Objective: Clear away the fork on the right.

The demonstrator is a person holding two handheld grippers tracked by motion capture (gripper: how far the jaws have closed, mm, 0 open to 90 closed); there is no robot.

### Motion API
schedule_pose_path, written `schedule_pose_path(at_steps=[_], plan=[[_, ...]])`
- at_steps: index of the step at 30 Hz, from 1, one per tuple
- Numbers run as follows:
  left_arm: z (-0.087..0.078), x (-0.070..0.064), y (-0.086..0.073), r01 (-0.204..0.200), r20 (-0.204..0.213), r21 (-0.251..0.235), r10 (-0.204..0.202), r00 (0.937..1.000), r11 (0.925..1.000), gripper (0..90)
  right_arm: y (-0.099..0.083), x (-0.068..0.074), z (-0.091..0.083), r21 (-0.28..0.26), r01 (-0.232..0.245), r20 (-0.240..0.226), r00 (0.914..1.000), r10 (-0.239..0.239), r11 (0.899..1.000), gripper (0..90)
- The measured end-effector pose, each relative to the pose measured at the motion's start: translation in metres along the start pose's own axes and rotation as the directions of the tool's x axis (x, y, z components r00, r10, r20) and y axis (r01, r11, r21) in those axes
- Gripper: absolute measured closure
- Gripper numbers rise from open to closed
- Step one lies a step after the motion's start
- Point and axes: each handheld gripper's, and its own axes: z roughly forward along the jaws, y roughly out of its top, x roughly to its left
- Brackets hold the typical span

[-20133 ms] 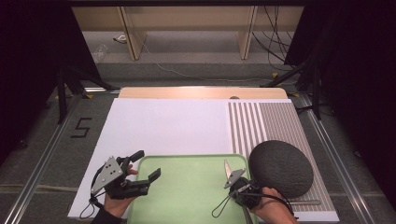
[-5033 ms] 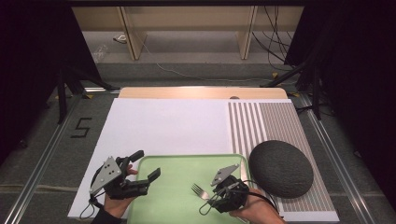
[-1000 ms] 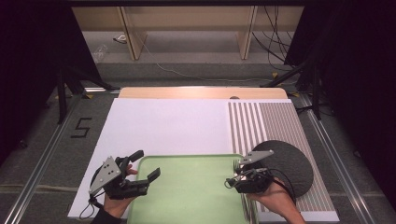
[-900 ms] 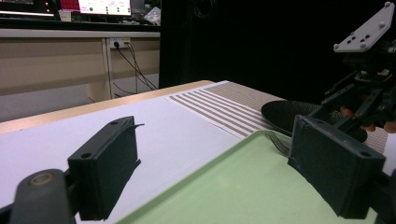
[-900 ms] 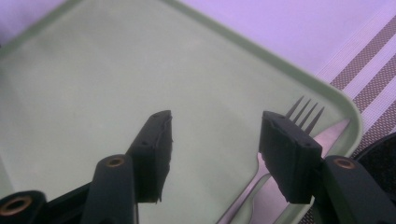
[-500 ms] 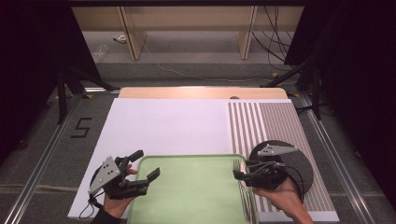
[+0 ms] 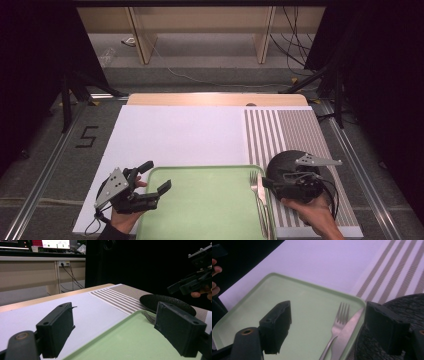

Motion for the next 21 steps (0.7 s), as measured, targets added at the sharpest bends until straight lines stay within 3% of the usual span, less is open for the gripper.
schedule_pose_path(at_steps=[21], plan=[[0.0,0.0,0.0,-0.001,-0.001,0.0,0.001,1.0,1.0,14.5,-0.017,-0.024,-0.029,-0.067,-0.115,0.047,0.9919,0.118,0.991,19.7]])
